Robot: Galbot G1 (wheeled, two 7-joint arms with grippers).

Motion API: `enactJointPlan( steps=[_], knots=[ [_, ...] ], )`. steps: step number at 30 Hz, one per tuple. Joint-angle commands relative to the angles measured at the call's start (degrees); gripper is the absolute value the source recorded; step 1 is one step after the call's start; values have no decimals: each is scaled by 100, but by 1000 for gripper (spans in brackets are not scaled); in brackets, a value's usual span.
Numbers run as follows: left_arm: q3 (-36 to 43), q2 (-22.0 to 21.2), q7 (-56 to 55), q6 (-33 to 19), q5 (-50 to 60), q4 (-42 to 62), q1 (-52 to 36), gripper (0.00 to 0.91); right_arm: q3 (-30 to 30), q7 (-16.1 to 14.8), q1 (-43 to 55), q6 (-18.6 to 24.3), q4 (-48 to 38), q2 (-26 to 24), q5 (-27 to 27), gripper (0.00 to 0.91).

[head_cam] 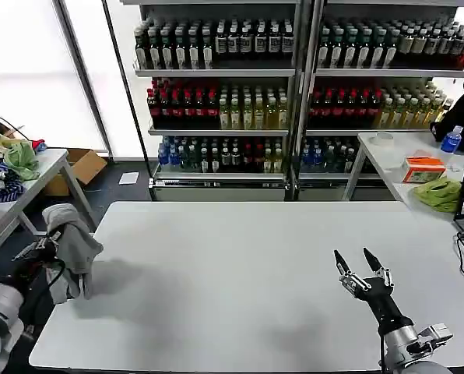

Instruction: Fold and organize the clothes.

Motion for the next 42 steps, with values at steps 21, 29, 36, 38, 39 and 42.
enactJointPlan(
  steps=[21,29,36,38,39,42],
  knots=[
    [5402,-1180,-1070,-166,-1039,-1,-1967,907,-518,714,198,-1762,25,-196,-434,907],
    [4402,-1105,-742,-356,-803,-61,-1984,907,-1385,963,877,-2921,310,-421,781,907],
    [3116,-799,-400,-330,-448,-203,-1530,907,-2574,1549,1897,-3209,-114,-637,1495,907],
    [2977,-812,-385,-330,-449,-243,-1438,907,-2806,1641,2052,-3188,-390,-499,1517,907],
    [2902,-836,-386,-326,-434,-295,-1367,907,-2938,1764,2140,-3149,-511,-373,1526,907],
    [2801,-867,-388,-307,-357,-368,-1233,907,-3148,1815,2262,-3116,-573,-220,1542,907]
  ],
)
